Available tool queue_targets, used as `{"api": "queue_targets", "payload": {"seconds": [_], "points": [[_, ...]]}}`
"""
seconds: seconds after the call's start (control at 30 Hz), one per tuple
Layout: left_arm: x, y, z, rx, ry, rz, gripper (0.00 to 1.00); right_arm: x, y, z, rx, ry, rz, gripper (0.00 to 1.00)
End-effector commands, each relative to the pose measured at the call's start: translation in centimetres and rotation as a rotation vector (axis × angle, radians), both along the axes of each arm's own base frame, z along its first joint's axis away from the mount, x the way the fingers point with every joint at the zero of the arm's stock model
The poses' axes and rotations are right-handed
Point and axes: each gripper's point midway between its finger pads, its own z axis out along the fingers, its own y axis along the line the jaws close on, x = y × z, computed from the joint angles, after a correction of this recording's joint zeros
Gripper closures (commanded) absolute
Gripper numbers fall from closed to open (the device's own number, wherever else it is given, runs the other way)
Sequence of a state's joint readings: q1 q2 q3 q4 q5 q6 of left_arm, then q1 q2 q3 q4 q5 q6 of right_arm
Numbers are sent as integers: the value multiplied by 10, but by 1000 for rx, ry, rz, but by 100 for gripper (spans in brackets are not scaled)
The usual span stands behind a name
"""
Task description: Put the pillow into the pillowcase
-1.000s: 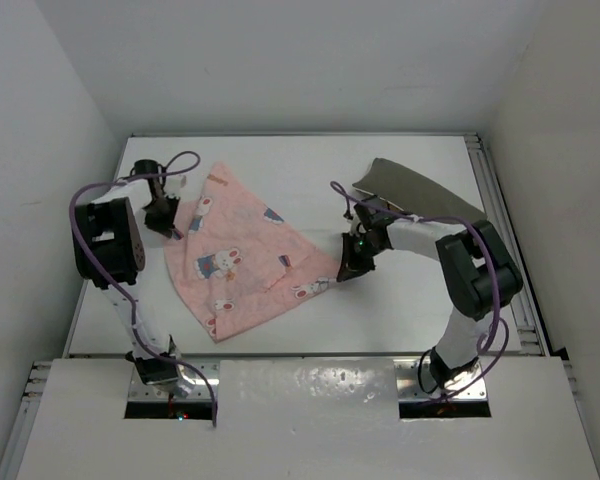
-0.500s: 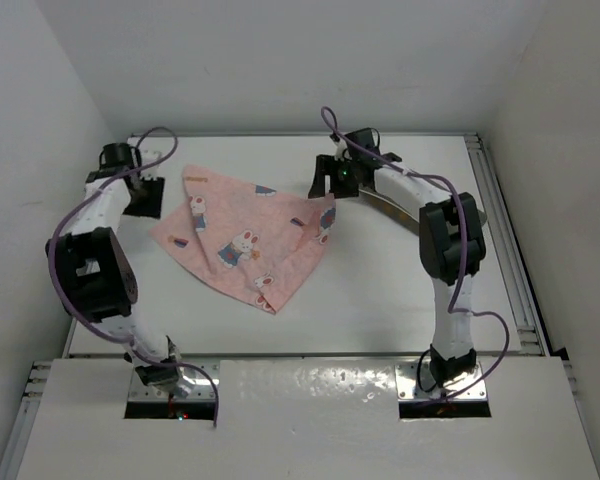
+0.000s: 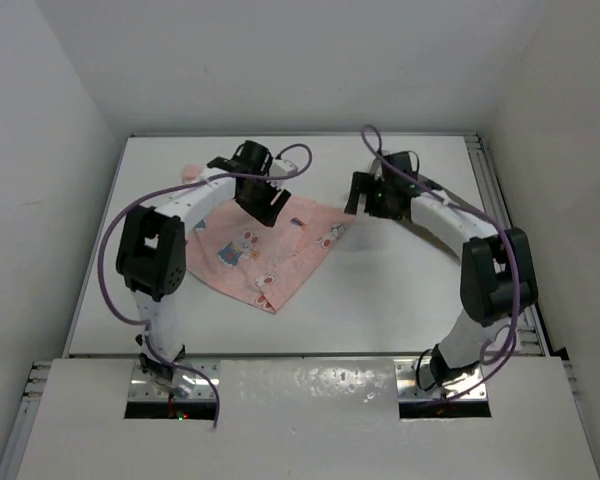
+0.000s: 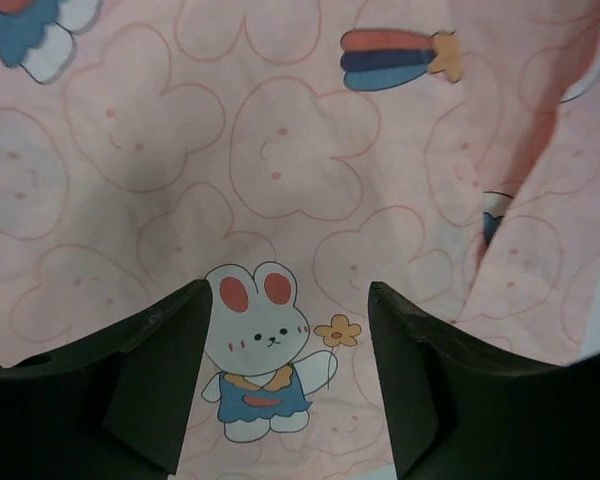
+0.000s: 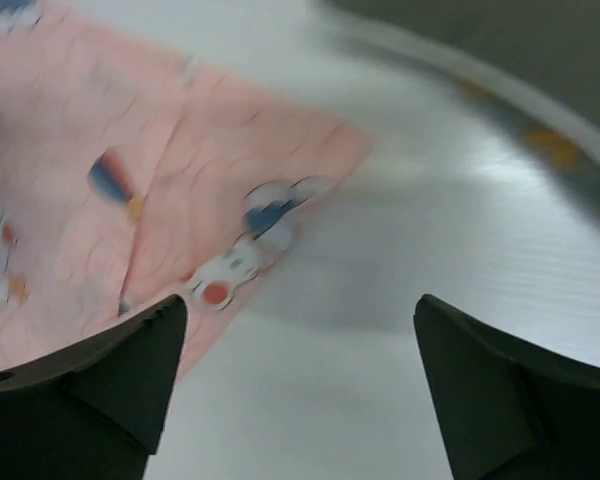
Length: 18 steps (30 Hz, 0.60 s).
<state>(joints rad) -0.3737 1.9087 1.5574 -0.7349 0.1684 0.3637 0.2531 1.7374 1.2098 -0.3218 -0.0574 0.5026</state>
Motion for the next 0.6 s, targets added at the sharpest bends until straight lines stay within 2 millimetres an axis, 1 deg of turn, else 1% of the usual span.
{"api": "queue_targets", "payload": {"seconds": [0.0,0.03,0.07,0.1,0.13,0.17,0.2,0.23,0.27,0.3,0.33,0.37,0.4,0.43,0.47,0.5,0.57], "points": [[6,5,-17,-4,31,32,38,-16,50,11,102,-120,102,10],[13,12,-21,-8,26,66,38,-27,66,8,114,-135,151,15],[16,18,-30,-1,40,90,38,-21,77,14,132,-179,172,24],[22,32,-33,0,40,141,38,-17,86,18,153,-196,175,48],[28,42,-35,6,36,193,39,-9,98,16,160,-181,185,60],[30,50,-41,11,45,223,39,-3,107,16,184,-170,191,69],[31,58,-44,9,52,253,39,-2,111,9,187,-133,191,82],[37,73,-44,-2,43,300,39,9,122,17,210,-141,198,87],[33,80,-50,-1,56,318,39,7,131,-7,231,-66,199,93],[34,92,-51,2,51,346,39,8,133,-15,248,-33,190,100],[36,101,-52,11,35,369,39,13,137,-18,266,-7,175,100],[30,111,-59,32,44,389,39,11,138,-44,271,68,152,100],[29,125,-61,48,42,419,39,10,140,-51,283,102,156,100],[29,139,-65,77,34,450,39,14,141,-55,280,126,142,100],[21,156,-73,104,52,485,40,14,140,-71,271,162,133,100],[18,162,-76,107,63,500,40,17,142,-75,268,167,126,100],[14,177,-79,112,64,531,40,23,155,-78,289,167,119,100]]}}
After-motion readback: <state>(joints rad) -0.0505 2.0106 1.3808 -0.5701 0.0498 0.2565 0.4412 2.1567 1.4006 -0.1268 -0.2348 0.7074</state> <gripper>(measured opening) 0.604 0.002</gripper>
